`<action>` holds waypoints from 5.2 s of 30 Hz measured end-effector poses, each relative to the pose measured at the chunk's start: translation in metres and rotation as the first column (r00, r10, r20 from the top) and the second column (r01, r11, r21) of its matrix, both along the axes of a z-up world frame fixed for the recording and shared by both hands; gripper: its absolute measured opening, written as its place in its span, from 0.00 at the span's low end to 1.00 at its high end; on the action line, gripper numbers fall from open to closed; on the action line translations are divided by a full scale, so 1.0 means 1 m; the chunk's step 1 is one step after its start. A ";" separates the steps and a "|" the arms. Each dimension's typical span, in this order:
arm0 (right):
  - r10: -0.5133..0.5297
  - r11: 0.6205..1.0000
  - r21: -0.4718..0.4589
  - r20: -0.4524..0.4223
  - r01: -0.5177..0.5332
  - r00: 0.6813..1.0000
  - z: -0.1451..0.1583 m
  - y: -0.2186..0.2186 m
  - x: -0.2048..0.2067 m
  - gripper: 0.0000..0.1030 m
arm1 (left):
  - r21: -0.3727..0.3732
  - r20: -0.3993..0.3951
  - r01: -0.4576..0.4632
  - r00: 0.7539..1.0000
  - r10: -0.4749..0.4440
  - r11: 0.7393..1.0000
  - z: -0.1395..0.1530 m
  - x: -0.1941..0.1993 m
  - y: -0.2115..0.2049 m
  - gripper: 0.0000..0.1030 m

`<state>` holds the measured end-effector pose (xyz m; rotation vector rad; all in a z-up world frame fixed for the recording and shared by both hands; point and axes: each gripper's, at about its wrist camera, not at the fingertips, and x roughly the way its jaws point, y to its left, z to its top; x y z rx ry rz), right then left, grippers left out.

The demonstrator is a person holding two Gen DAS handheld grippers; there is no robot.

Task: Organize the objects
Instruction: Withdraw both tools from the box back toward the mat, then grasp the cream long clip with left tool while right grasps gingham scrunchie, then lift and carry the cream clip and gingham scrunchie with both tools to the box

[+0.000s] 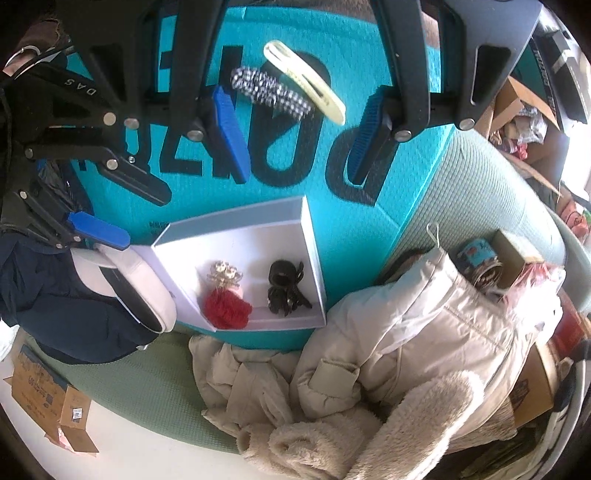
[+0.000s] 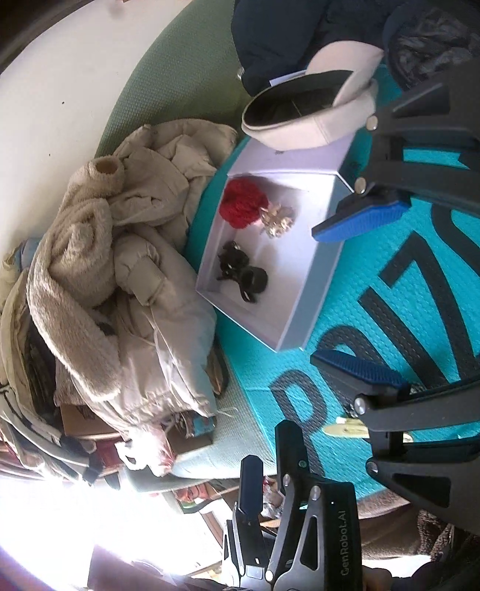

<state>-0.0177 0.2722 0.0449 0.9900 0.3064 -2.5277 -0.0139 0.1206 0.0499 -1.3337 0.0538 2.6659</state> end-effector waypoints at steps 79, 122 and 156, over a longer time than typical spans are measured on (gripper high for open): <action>0.229 0.970 0.006 0.338 -0.245 0.913 -0.128 -0.065 0.011 0.27 | 0.095 0.285 -0.046 0.958 0.017 0.994 -0.141 0.023 -0.034 0.52; 0.247 0.965 0.009 0.312 -0.263 0.917 -0.120 -0.069 0.016 0.26 | 0.034 0.257 -0.033 0.966 0.023 0.999 -0.130 0.033 -0.043 0.21; 0.150 0.988 -0.005 0.299 -0.156 0.942 -0.108 -0.030 0.011 0.25 | 0.039 0.249 0.087 0.964 -0.094 0.995 -0.123 0.005 -0.001 0.21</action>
